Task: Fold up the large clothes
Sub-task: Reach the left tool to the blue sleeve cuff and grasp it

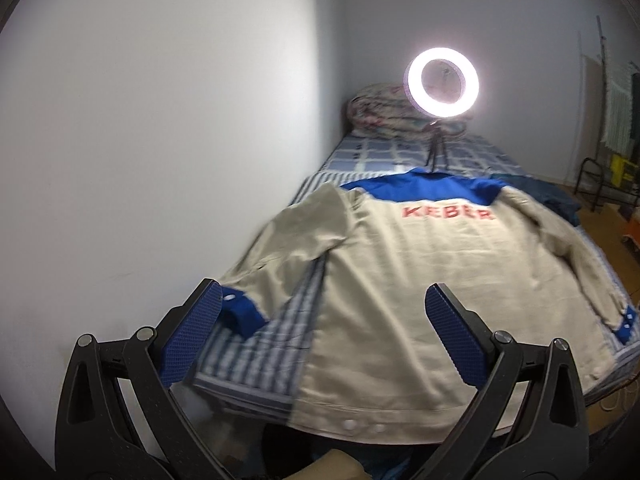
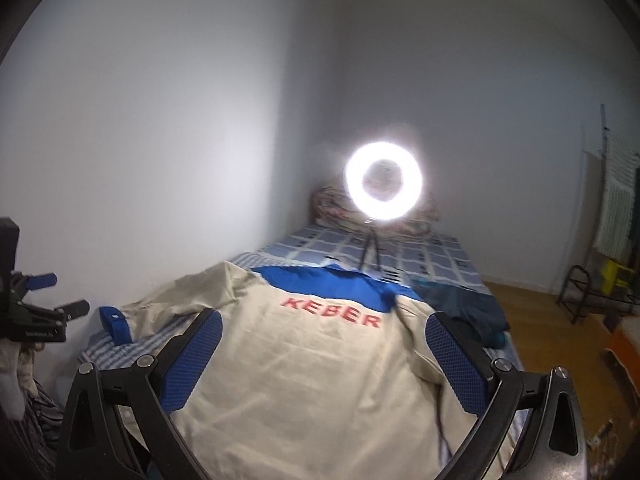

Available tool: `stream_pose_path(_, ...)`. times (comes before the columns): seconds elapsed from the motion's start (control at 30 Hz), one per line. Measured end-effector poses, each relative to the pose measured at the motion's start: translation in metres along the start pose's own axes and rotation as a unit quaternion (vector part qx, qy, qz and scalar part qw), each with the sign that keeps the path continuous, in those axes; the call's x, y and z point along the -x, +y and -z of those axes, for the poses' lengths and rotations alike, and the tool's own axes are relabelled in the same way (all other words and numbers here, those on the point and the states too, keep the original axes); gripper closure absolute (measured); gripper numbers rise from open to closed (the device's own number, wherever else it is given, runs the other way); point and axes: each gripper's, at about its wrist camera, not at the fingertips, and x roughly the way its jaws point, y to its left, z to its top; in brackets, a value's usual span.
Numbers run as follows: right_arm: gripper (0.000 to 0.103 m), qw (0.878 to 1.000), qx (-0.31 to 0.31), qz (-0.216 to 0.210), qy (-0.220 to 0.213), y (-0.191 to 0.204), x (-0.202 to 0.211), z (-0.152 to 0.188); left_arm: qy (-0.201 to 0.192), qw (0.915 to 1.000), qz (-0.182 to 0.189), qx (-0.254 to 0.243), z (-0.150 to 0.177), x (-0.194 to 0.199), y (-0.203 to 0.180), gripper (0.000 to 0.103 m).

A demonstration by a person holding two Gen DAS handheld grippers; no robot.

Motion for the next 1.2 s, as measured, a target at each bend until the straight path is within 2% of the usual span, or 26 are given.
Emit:
stream_pose_path(0.1,0.0,1.0,-0.011,-0.027,0.005,0.004,-0.022,-0.003,0.023,0.9995,-0.007,0.021,0.006,-0.017,0.022,0.013)
stream_pose_path(0.17,0.0,0.998,-0.025,-0.056,0.023,0.006,-0.04,0.0,0.049,0.9979,-0.003,0.042,0.012,-0.032,0.036,0.018)
stream_pose_path(0.27,0.001,0.993,-0.037,-0.099,0.054,0.009,-0.06,0.013,0.086,0.9925,0.001,0.087,0.026,-0.052,0.059,0.03)
stream_pose_path(0.37,0.005,0.989,-0.026,-0.119,0.081,0.016,-0.072,0.024,0.118,0.9842,0.002,0.131,0.041,-0.073,0.078,0.038)
stream_pose_path(0.47,0.006,0.987,-0.016,-0.132,0.086,0.021,-0.074,0.027,0.134,0.9785,-0.005,0.157,0.048,-0.094,0.089,0.038)
stream_pose_path(0.57,0.006,0.988,0.002,-0.138,0.073,0.028,-0.065,0.027,0.146,0.9733,-0.013,0.177,0.052,-0.118,0.098,0.038)
stream_pose_path(0.63,0.006,0.988,0.018,-0.137,0.067,0.034,-0.064,0.028,0.159,0.9664,-0.013,0.202,0.054,-0.141,0.106,0.038)
stream_pose_path(0.8,0.006,0.986,0.073,-0.138,0.064,0.053,-0.065,0.035,0.187,0.9503,-0.047,0.245,0.062,-0.19,0.122,0.038)
stream_pose_path(0.93,0.007,0.983,0.091,-0.149,0.063,0.06,-0.064,0.037,0.188,0.9488,-0.092,0.236,0.064,-0.214,0.126,0.038)
stream_pose_path(1.07,0.007,0.983,0.086,-0.154,0.06,0.058,-0.058,0.035,0.188,0.9496,-0.122,0.22,0.066,-0.233,0.128,0.039)
stream_pose_path(1.1,0.007,0.983,0.085,-0.153,0.059,0.058,-0.057,0.034,0.188,0.9505,-0.128,0.212,0.066,-0.238,0.128,0.049)
stream_pose_path(1.13,0.007,0.983,0.084,-0.152,0.058,0.057,-0.056,0.034,0.189,0.9513,-0.129,0.206,0.066,-0.242,0.128,0.068)
stream_pose_path(1.17,0.007,0.983,0.084,-0.151,0.058,0.057,-0.056,0.034,0.193,0.9516,-0.12,0.206,0.066,-0.248,0.128,0.079)
stream_pose_path(1.2,0.007,0.983,0.083,-0.151,0.058,0.056,-0.055,0.034,0.193,0.9523,-0.108,0.21,0.066,-0.252,0.129,0.097)
